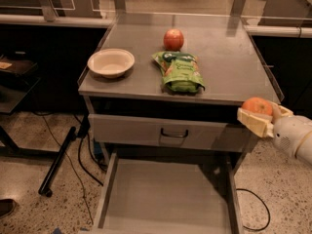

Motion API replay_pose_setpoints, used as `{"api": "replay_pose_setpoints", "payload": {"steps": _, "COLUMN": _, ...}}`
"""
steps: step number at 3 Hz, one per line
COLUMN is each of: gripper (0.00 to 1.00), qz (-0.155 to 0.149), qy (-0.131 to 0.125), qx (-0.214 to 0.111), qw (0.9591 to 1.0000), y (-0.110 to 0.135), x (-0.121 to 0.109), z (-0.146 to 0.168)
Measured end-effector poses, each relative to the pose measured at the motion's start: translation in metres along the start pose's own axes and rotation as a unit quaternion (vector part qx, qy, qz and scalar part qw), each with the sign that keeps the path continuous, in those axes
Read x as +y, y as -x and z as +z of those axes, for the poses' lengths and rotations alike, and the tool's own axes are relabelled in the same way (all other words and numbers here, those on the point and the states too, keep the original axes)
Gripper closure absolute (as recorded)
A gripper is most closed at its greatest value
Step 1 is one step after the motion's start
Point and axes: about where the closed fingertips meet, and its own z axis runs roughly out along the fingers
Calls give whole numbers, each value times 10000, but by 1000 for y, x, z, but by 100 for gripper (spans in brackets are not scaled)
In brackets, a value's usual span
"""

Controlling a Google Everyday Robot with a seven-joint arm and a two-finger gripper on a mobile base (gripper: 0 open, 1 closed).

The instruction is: Pick orange from middle drawer and place on counter

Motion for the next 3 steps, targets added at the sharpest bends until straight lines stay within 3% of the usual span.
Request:
{"api": "replay_pose_setpoints", "payload": {"steps": 2, "gripper": 100, "qz": -356, "qy": 29, "qx": -215, "qw": 9991, "y": 102, "x": -13, "z": 43}}
{"api": "replay_pose_setpoints", "payload": {"steps": 3, "gripper": 100, "qz": -354, "qy": 56, "qx": -207, "qw": 9991, "y": 100, "x": -9, "z": 43}}
